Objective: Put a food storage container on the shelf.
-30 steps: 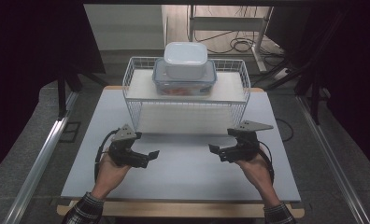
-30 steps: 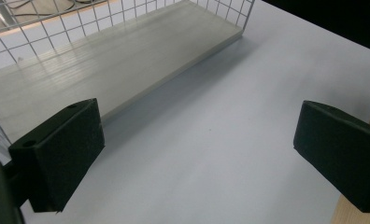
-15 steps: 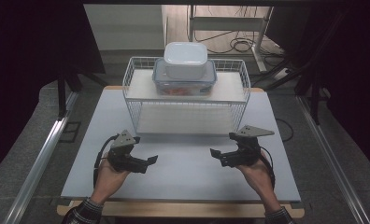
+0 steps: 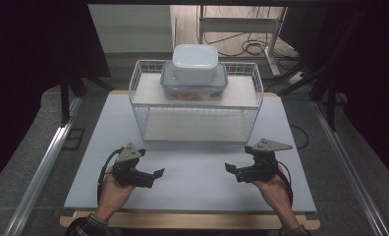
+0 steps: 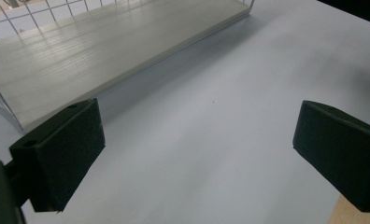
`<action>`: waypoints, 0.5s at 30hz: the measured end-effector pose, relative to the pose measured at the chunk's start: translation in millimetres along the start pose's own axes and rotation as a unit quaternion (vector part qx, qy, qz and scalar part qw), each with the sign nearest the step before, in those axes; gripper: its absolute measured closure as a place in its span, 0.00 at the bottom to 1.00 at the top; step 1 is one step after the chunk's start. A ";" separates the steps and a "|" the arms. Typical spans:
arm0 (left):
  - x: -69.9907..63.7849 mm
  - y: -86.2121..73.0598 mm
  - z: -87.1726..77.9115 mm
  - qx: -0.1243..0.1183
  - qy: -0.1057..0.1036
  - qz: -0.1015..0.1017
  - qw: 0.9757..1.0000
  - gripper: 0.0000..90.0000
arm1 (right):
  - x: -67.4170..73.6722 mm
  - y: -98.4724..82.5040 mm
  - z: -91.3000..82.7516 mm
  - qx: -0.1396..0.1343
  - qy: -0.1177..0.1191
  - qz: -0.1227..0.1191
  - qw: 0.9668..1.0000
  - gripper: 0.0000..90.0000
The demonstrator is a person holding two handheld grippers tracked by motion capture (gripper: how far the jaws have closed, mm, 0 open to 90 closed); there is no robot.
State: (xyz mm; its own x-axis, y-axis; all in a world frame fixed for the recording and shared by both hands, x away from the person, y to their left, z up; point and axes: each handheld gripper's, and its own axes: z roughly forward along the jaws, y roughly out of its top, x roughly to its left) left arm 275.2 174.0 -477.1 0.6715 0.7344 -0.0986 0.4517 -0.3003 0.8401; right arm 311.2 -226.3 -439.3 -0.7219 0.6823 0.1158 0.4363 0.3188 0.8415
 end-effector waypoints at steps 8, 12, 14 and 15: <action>1.0 -12.4 -4.8 0.004 0.008 -0.008 1.000 0.02 | -0.2 -11.9 -4.4 0.006 -0.006 0.000 1.000 0.00; 0.7 -18.0 -8.0 0.005 0.013 -0.009 1.000 0.02 | 0.1 -16.2 -6.6 0.007 -0.010 -0.001 1.000 0.00; 0.6 -20.6 -9.5 0.006 0.015 -0.009 1.000 0.02 | 0.2 -18.1 -8.1 0.007 -0.010 0.000 1.000 0.00; 0.6 -21.8 -10.2 0.007 0.017 -0.009 1.000 0.02 | 0.3 -19.0 -8.9 0.008 -0.011 0.000 1.000 0.00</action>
State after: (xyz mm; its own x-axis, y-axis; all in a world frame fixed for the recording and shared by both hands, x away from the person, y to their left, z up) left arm 259.8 187.1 -490.0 0.6424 0.7603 -0.0956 0.4721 -0.2945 0.8309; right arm 297.9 -238.0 -450.6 -0.7091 0.6974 0.1043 0.4453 0.3282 0.8331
